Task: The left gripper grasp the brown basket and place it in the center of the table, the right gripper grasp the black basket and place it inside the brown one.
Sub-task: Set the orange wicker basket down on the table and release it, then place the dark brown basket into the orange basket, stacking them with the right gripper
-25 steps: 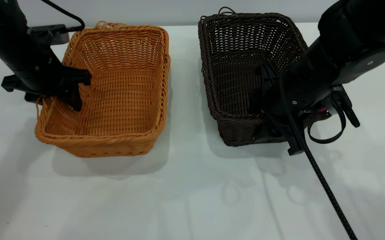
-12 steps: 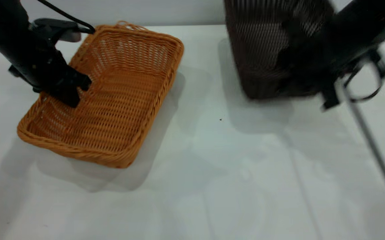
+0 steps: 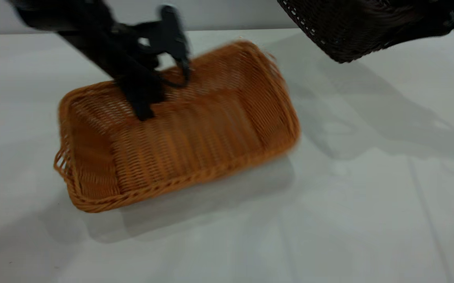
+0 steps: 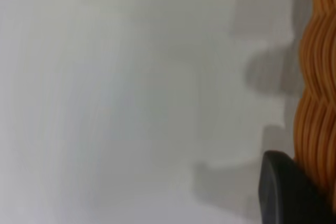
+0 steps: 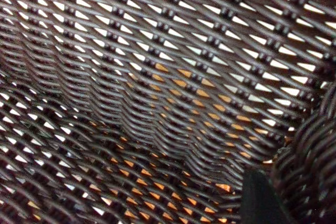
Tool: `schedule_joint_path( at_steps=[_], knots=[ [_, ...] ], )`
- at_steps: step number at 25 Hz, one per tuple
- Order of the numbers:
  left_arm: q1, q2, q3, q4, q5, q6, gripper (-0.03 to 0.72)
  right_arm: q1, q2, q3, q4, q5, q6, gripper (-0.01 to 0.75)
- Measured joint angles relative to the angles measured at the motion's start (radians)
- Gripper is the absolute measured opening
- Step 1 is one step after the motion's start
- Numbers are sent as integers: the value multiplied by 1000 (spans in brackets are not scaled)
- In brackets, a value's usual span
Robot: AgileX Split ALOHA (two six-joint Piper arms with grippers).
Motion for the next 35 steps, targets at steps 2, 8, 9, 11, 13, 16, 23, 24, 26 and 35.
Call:
schedule_joint_path(
  at_steps=[2,8,9,11,13,16,23,24,26,35],
  knots=[
    [-42,17,-28,39,13,39,87,-7,-1,-46,-57,47,14,206],
    [-86,33,-66,95,13,66,87,-8,-1,-75,-81,104,17,205],
    [-88,35,-68,96,12,66,87,-8,-1,-75,-85,105,17,205],
    [-90,36,-69,99,7,68,95,-8,-1,-75,-87,105,17,205],
    [-91,38,-69,103,-4,68,120,-8,-1,-75,-87,107,17,205],
    [-92,44,-69,111,-38,59,212,-8,-1,-75,-87,118,13,205],
    [-97,24,-67,124,-153,44,477,-9,-1,-75,-82,123,12,205],
    [-100,4,-66,124,-154,44,493,-14,-1,-75,-74,126,10,205],
    [-108,-46,-56,124,-148,44,505,-29,-1,-75,-36,130,2,205],
    [-132,-426,52,124,96,0,496,-94,-1,-75,18,151,-46,204]
  ],
)
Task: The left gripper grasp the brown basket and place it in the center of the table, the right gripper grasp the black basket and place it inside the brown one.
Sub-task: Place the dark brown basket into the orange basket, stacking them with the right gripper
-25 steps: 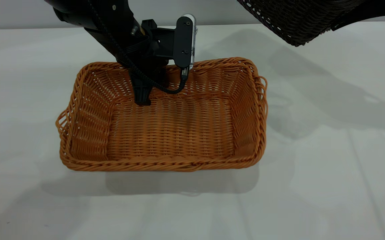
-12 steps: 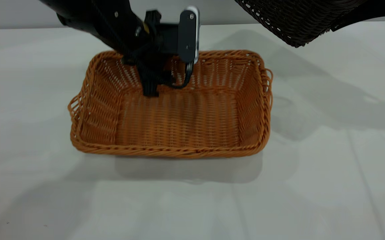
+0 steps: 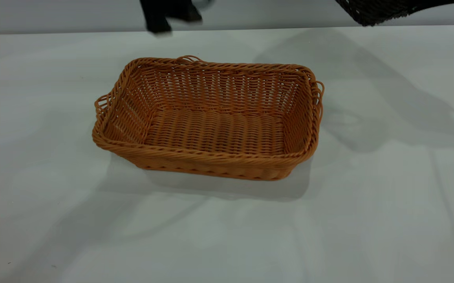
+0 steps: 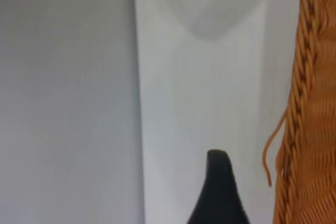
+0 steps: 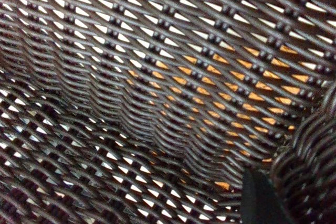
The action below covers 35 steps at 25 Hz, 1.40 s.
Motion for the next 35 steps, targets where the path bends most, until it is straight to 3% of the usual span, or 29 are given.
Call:
schedule_joint_path(
  at_steps=[3,11,15,35],
  knots=[
    [-2,-172,11,0,75,-69,495,56,0,-2,-85,2,2,204],
    [-3,-513,15,1,141,-184,494,413,2,-9,-295,-88,86,204],
    [-3,-573,15,0,178,-189,494,511,56,-63,-351,-119,148,204],
    [-3,-579,18,1,263,-192,493,539,189,-131,-580,-139,183,204]
  ],
)
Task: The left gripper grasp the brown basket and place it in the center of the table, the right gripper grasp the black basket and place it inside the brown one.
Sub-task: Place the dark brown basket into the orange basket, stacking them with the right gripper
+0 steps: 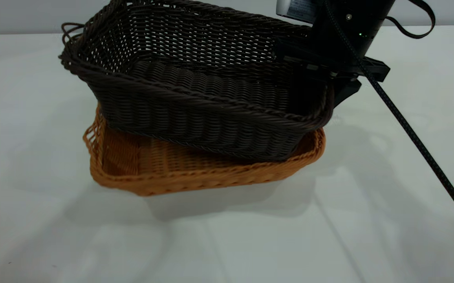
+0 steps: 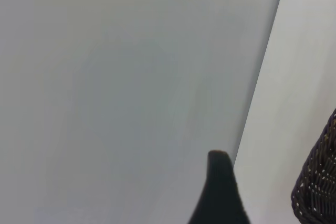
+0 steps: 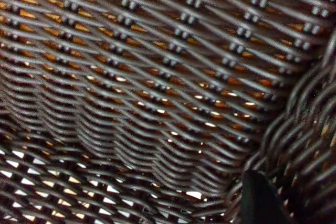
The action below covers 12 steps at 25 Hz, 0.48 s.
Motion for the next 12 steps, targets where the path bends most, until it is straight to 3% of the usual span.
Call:
schedule_joint_path(
  at_steps=[6,12],
  knots=[
    [0,0,0,0,1,0,492,0,-1,-34,11,-8,-2,209],
    [0,5,0,0,2,0,492,0,9,-197,-19,54,-48,211]
  ],
)
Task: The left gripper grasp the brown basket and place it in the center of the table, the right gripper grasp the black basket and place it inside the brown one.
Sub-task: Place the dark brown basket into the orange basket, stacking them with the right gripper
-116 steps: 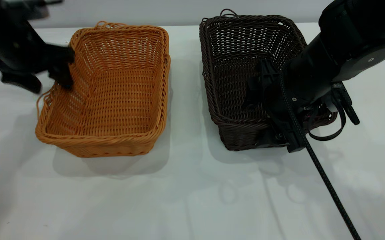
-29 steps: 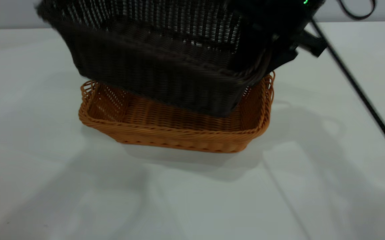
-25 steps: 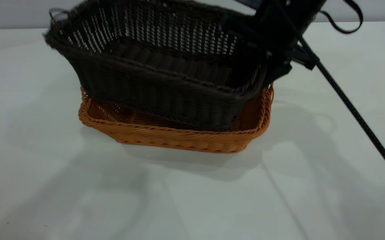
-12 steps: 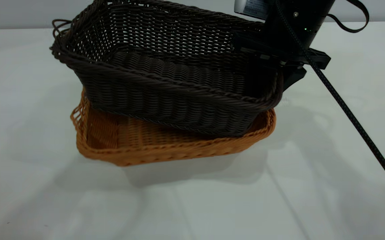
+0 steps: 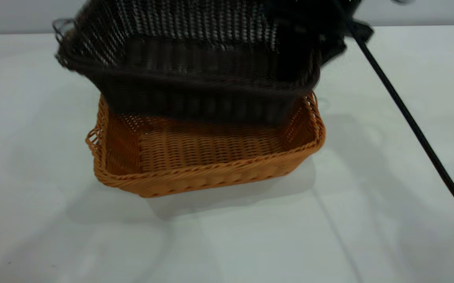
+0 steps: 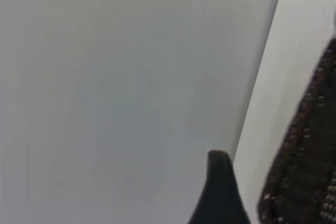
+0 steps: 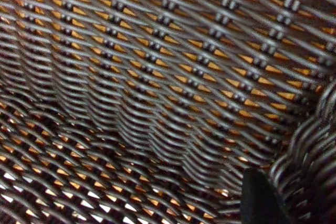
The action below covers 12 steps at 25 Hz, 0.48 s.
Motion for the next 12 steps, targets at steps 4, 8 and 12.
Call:
schedule_joint_path(
  at_steps=[4,8,12],
  knots=[
    [0,6,0,0,2,0,492,0,0,-39,-66,40,1,211],
    [0,6,0,0,2,0,492,25,3,-39,-120,85,-13,211],
    [0,6,0,0,3,0,492,82,24,-39,-138,67,-16,211]
  ],
)
